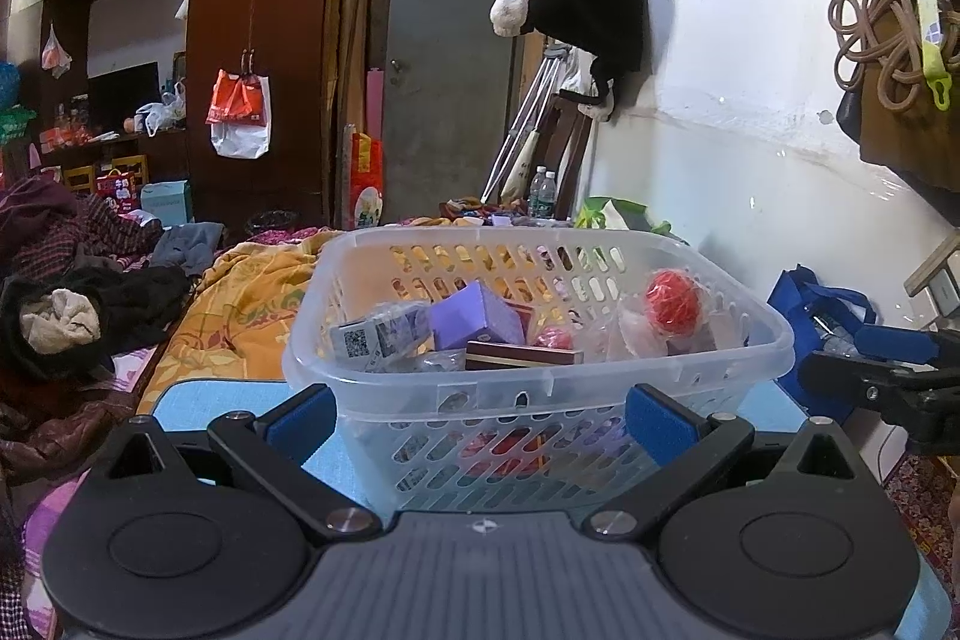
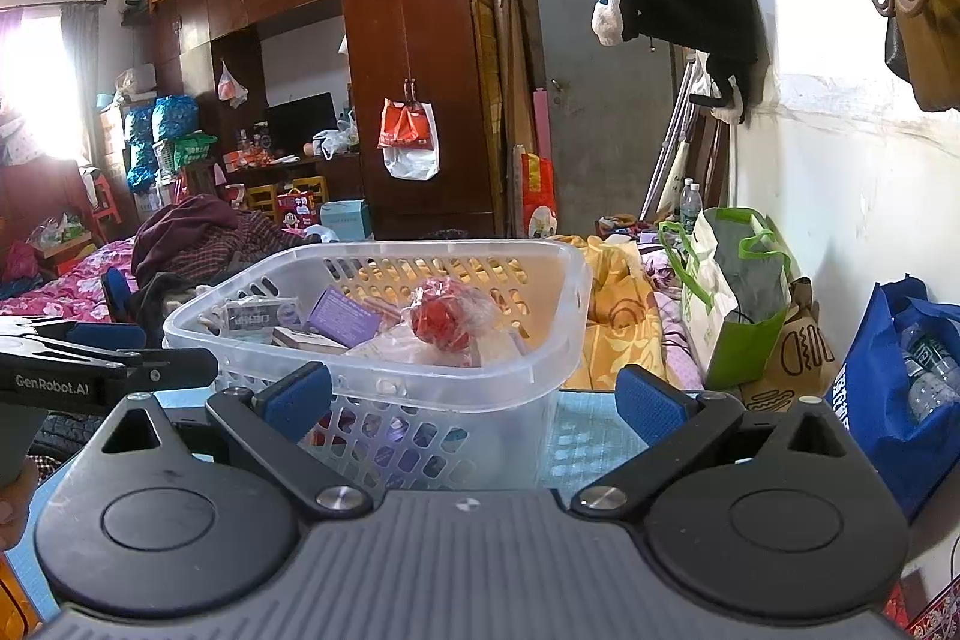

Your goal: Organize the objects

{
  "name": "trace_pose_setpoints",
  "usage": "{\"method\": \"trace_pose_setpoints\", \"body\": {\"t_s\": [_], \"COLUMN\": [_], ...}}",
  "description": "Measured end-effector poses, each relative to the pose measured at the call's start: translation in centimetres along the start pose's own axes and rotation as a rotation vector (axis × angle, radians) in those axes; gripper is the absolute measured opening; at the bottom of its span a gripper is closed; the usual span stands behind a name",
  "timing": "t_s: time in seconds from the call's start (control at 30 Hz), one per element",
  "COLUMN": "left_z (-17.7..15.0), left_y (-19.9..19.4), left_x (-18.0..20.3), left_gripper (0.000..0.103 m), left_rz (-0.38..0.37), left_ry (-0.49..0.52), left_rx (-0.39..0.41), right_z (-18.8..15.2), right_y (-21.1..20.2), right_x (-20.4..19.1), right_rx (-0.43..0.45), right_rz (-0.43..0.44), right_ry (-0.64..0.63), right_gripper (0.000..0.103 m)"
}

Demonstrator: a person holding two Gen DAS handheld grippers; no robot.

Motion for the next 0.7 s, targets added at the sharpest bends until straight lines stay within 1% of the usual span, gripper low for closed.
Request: {"method": "trace_pose_setpoints", "body": {"t_s": [0.4,0.7], "left_z": [0.0,-0.1], "left_y": [-0.1,-0.1], "left_x": [0.1,1.1], "left_gripper": [0.103,0.103], "left_rz": [-0.006,0.006], "left_ry": [0.006,0.041], "left_rx": [0.004,0.01], "right_z": [-0.1,-0.3], "right_y": [0.1,0.2], "right_x": [-0.1,0.0], "right_rx": [-0.002,-0.003], "right_rz": [0.001,0.011], "right_ry": [-0.002,-0.006], "right_gripper": [0.103,0.103]}}
Point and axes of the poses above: each gripper's, at about its wrist camera, not at the fingertips, and y roughly the way its jaws point, x to its right, z to its top, the point moved 3 cm from there along y, roughly the way its jaws point, and after that the axes turned 8 degrees about y, right-handed, at the moved point
